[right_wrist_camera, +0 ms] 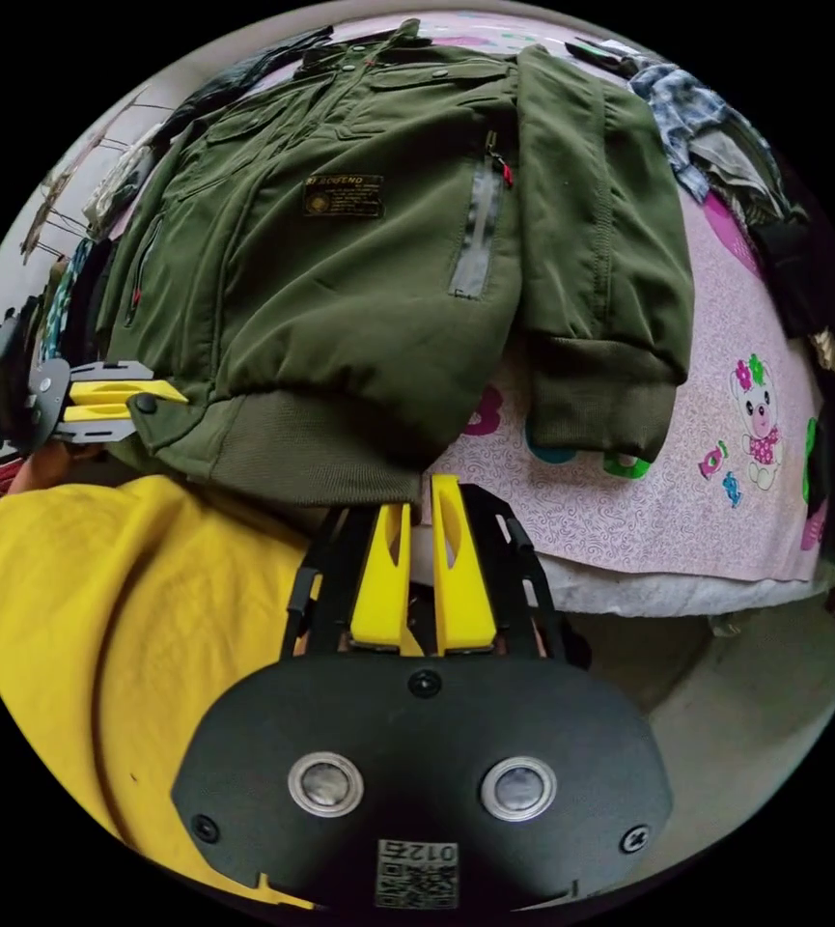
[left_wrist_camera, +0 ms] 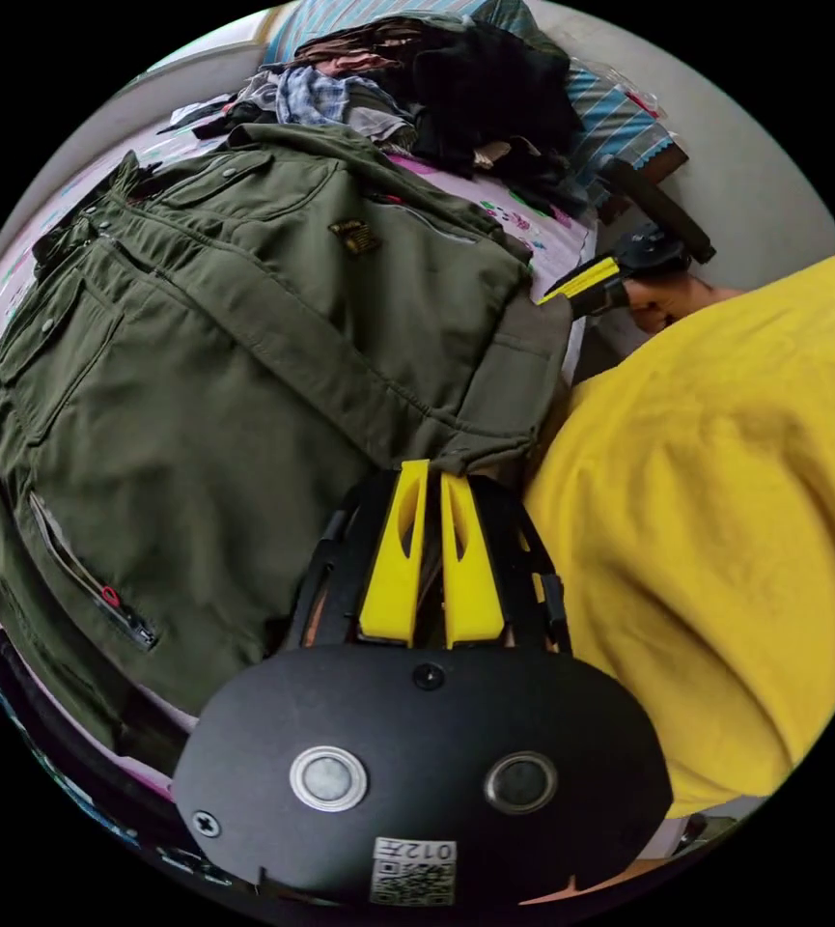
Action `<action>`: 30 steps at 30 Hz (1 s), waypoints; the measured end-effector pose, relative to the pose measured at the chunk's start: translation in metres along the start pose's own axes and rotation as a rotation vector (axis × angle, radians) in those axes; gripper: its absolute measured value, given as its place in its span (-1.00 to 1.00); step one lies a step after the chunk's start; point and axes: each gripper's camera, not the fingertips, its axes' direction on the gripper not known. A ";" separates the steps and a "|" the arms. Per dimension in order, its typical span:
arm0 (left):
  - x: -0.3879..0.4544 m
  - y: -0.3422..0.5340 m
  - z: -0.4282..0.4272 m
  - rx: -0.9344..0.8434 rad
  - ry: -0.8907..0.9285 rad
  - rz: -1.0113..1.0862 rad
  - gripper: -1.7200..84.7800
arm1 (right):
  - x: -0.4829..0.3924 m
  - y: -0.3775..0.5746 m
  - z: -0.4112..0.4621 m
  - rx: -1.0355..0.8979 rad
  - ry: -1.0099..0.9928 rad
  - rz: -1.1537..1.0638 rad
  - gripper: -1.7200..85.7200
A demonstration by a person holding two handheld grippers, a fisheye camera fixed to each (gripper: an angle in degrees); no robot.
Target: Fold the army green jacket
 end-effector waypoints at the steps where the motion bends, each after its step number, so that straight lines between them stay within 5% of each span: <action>1: -0.004 0.001 -0.008 0.013 -0.001 0.007 -0.96 | 0.003 -0.003 -0.003 -0.018 -0.034 0.019 -0.88; 8: -0.010 -0.002 -0.151 0.172 -0.094 0.024 -0.96 | 0.001 -0.005 -0.028 -0.033 -0.097 -0.045 -0.89; 11: -0.012 -0.011 -0.162 0.090 -0.168 0.100 -0.96 | -0.007 -0.003 -0.036 -0.032 -0.067 -0.087 -0.88; 14: -0.038 0.002 -0.133 -0.023 -0.103 0.056 -0.97 | -0.010 -0.003 -0.045 -0.050 -0.085 -0.097 -0.87; 25: -0.104 0.019 -0.235 0.071 0.024 -0.135 -0.96 | 0.009 0.065 -0.107 -0.038 -0.330 0.074 -0.88; 30: -0.129 0.039 -0.313 0.150 0.103 -0.232 -0.96 | 0.008 0.078 -0.160 0.087 -0.176 0.066 -0.91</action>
